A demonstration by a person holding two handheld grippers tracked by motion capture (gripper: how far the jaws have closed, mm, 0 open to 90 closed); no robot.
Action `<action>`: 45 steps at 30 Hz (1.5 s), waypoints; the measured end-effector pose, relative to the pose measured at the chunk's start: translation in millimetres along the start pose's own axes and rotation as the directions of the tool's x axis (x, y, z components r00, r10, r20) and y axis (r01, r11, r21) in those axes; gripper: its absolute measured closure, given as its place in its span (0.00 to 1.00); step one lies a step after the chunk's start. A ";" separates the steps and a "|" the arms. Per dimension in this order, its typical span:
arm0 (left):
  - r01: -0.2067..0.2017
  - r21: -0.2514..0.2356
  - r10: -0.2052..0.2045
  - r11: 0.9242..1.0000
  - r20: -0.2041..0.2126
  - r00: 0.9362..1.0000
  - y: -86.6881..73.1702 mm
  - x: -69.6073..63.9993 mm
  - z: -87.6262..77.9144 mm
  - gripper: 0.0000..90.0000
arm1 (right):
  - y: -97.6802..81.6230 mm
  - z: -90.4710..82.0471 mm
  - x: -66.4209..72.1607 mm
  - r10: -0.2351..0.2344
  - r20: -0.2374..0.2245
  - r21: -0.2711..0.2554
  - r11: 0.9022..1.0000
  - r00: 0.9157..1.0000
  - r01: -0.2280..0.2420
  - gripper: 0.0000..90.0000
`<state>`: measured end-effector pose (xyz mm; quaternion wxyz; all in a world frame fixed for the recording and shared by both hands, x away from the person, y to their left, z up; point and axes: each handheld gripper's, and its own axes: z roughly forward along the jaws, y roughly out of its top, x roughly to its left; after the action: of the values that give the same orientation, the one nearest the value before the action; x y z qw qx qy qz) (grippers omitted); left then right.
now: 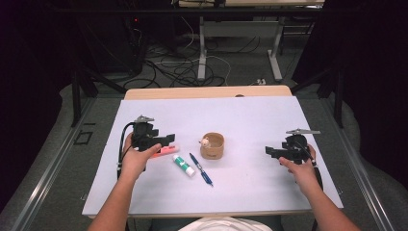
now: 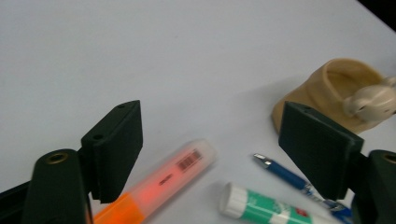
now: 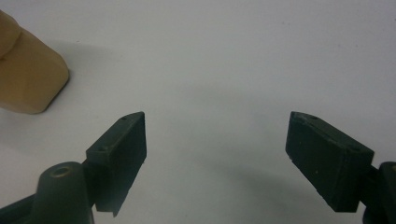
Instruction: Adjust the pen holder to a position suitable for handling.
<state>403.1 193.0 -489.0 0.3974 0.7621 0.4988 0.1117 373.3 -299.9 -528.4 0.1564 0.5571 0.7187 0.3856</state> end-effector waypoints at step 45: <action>-0.470 0.209 0.472 0.858 0.039 0.881 2.5 40.0 -1.0 0.33 | -1.9 -0.4 5.9 -0.074 0.009 -0.040 0.996 0.997 0.074 0.30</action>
<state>423.3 227.0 -495.6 0.2712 0.8979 0.3091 0.1570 369.8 -294.8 -528.3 0.1845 0.5283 0.7302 0.3919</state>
